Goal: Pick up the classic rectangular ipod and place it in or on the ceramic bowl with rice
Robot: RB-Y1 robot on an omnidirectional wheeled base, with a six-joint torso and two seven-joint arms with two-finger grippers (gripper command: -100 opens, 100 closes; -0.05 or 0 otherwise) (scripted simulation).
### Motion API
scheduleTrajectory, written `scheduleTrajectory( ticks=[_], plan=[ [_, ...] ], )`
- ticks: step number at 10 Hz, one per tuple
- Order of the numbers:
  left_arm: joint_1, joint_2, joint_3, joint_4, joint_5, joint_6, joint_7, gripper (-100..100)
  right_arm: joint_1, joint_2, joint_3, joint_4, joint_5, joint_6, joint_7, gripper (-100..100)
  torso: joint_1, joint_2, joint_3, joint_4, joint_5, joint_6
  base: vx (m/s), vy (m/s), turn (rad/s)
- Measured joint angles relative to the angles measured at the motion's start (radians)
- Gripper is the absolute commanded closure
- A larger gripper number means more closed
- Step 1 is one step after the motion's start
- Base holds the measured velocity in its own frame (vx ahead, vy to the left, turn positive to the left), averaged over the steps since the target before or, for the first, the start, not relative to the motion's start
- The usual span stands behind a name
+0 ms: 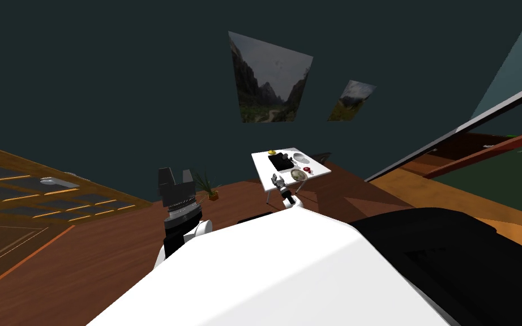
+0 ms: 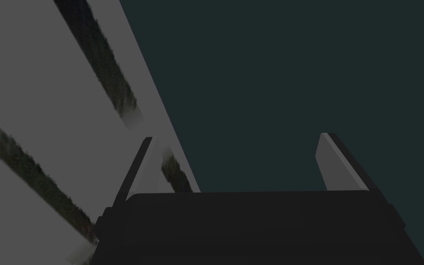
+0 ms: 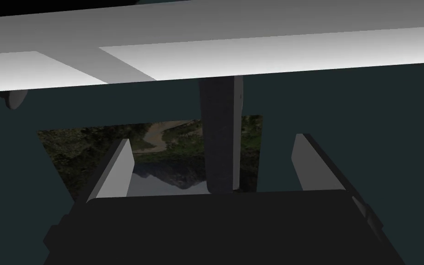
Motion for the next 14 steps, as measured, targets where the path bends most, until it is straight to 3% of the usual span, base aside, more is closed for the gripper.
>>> scheduleTrajectory(
  ticks=[2,3,4,5,9,10,11,12,13,14],
  plan=[
    [0.0,0.0,0.0,0.0,0.0,0.0,0.0,0,-0.009,0.0,-0.001,0.038,0.002,-0.019,0.021,-100,0.0,0.0,0.0,0.0,0.0,0.0,-0.005,0.014,-0.027],
    [0.0,0.0,0.0,0.0,0.0,0.0,0.0,0,-0.009,0.0,-0.001,0.041,0.002,-0.022,0.023,0,-0.001,0.0,0.0,0.0,0.0,0.0,0.0,0.0,0.0],
    [0.0,0.0,0.0,0.0,0.0,0.0,0.0,0,-0.009,0.0,-0.001,0.041,0.002,-0.022,0.023,-100,-0.001,0.0,0.0,0.0,0.0,0.0,0.0,0.0,0.0],
    [0.0,0.0,0.0,0.0,0.0,0.0,0.0,0,-0.009,0.0,-0.001,0.041,0.002,-0.022,0.023,100,-0.002,0.0,0.0,0.0,0.0,0.0,0.0,0.0,0.0],
    [0.0,0.0,0.0,0.0,0.0,0.0,0.0,0,-0.01,0.0,-0.001,0.04,0.002,-0.022,0.023,100,-0.002,-0.001,0.0,0.0,0.0,0.0,0.0,0.0,0.0],
    [0.0,0.0,0.0,0.0,0.0,0.0,0.0,0,-0.009,0.0,-0.001,0.04,0.002,-0.022,0.023,0,-0.002,-0.001,0.0,0.0,0.0,0.0,0.0,0.0,0.0],
    [0.0,0.0,0.0,0.0,0.0,0.0,0.0,0,-0.009,0.0,-0.001,0.041,0.002,-0.022,0.023,100,-0.002,-0.001,0.0,0.0,0.0,0.0,0.0,0.0,0.0],
    [0.0,0.0,0.0,0.0,0.0,0.0,0.0,0,-0.009,0.0,-0.001,0.041,0.002,-0.022,0.023,0,-0.002,-0.001,0.0,0.0,0.0,0.0,0.0,0.0,0.0],
    [0.0,0.0,0.0,0.0,0.0,0.0,0.0,0,-0.009,0.0,-0.001,0.041,0.002,-0.022,0.023,100,-0.002,-0.001,0.0,0.0,0.0,0.0,-0.054,0.01,0.025],
    [0.0,0.0,0.0,0.0,0.0,0.0,0.0,0,-0.022,-0.015,0.001,0.038,-0.001,-0.017,0.011,100,-0.002,0.002,0.001,0.001,0.0,0.0,-0.096,0.008,0.019]
  ],
)
